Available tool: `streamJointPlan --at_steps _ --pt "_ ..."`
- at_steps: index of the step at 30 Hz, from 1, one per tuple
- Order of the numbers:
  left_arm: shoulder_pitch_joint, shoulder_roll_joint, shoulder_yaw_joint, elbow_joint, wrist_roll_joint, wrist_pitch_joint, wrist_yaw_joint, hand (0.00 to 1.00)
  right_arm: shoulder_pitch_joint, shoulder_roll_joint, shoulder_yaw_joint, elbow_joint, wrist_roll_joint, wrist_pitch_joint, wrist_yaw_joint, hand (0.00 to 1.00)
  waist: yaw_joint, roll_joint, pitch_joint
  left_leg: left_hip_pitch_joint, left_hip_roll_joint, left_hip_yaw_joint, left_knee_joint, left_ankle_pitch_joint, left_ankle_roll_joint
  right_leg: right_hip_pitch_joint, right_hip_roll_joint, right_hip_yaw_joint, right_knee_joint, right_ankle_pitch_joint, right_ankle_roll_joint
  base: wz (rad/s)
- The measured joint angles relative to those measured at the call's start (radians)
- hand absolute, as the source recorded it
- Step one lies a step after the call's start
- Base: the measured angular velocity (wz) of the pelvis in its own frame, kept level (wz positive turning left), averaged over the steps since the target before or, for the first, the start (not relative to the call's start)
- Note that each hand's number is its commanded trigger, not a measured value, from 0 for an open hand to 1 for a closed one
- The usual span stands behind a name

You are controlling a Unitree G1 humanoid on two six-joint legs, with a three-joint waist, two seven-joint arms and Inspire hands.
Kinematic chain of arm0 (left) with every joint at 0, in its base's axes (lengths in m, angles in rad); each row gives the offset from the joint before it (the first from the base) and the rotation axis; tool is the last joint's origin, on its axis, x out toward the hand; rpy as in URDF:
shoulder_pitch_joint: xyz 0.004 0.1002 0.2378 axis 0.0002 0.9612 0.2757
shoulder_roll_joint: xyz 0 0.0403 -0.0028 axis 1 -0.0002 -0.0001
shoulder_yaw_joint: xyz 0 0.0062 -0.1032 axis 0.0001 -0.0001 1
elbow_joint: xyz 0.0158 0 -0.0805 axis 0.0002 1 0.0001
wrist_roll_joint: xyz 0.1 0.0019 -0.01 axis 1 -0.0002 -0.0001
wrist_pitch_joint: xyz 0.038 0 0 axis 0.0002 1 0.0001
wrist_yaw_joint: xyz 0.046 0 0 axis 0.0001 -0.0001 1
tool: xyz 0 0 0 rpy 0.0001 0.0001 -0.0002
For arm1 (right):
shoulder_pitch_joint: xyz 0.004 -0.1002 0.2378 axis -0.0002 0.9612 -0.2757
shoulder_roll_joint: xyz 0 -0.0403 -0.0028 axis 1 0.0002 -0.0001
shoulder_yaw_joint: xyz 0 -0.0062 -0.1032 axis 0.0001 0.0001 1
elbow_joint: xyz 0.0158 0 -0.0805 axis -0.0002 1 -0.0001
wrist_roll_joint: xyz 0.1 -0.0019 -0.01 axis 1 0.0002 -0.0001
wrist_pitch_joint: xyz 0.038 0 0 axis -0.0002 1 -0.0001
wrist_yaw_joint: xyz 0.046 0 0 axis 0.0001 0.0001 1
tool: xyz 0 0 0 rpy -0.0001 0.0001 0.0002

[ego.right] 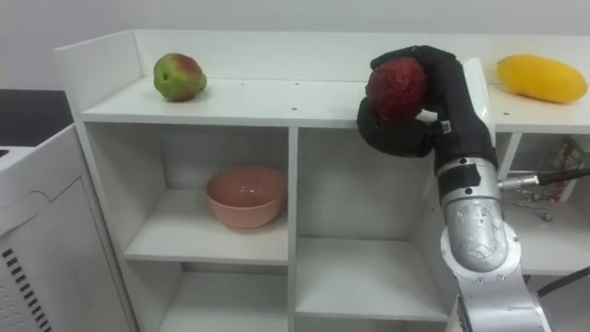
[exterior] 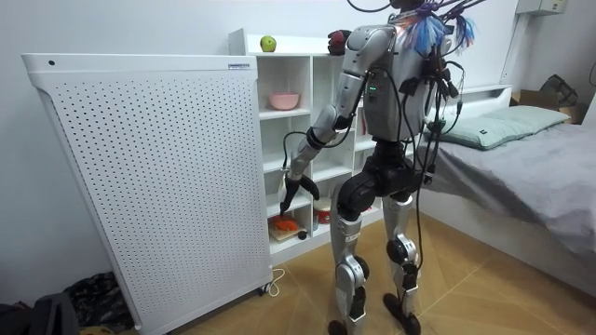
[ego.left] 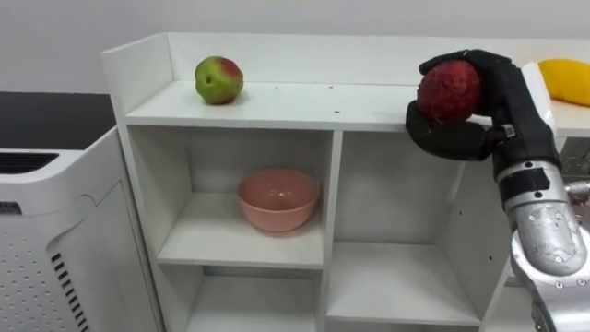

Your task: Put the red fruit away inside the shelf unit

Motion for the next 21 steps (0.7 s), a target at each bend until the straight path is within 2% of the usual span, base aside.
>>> streamJointPlan --at_steps 5,10,13,15,21 --pt "0.0 0.0 0.0 0.01 -0.002 -0.009 0.001 0.0 0.001 0.0 0.02 -0.007 0.033 0.004 0.002 1.0 -0.004 0.001 0.0005 0.008 0.0 0.0 -0.007 0.0 0.0 0.002 0.0 0.007 -0.001 0.0 0.0 -0.05" --pt "0.006 0.0 -0.002 0.018 -0.078 -0.014 0.001 0.0 0.011 0.0 0.063 -0.07 0.029 0.012 0.01 1.0 -0.002 0.003 0.002 0.003 0.0 0.004 -0.006 0.0 0.0 -0.007 0.0 0.012 -0.001 0.0 0.0 -0.01" --pt "0.006 -0.007 -0.009 0.017 -0.078 -0.019 0.001 0.0 0.058 0.0 0.081 -0.149 0.042 0.014 0.039 1.0 0.007 0.003 0.0019 0.002 0.0 0.01 -0.006 0.0 0.0 -0.015 0.001 0.023 0.0 0.0 0.0 -0.05" --pt "0.012 -0.012 -0.009 0.016 -0.077 -0.028 0.001 0.0 0.095 0.0 0.091 -0.206 0.073 0.015 0.053 1.0 0.025 0.005 0.0021 0.0 0.0 0.02 -0.006 0.0 0.0 -0.016 0.001 0.034 0.0 0.0 0.0 -0.15" --pt "0.039 -0.023 -0.009 0.013 -0.076 -0.035 0.018 0.0 0.134 0.0 0.105 -0.253 0.115 0.015 0.081 1.0 0.022 0.021 0.0019 0.001 0.0 0.021 -0.006 0.0 0.0 -0.016 0.001 0.037 0.0 0.0 0.0 -0.01"
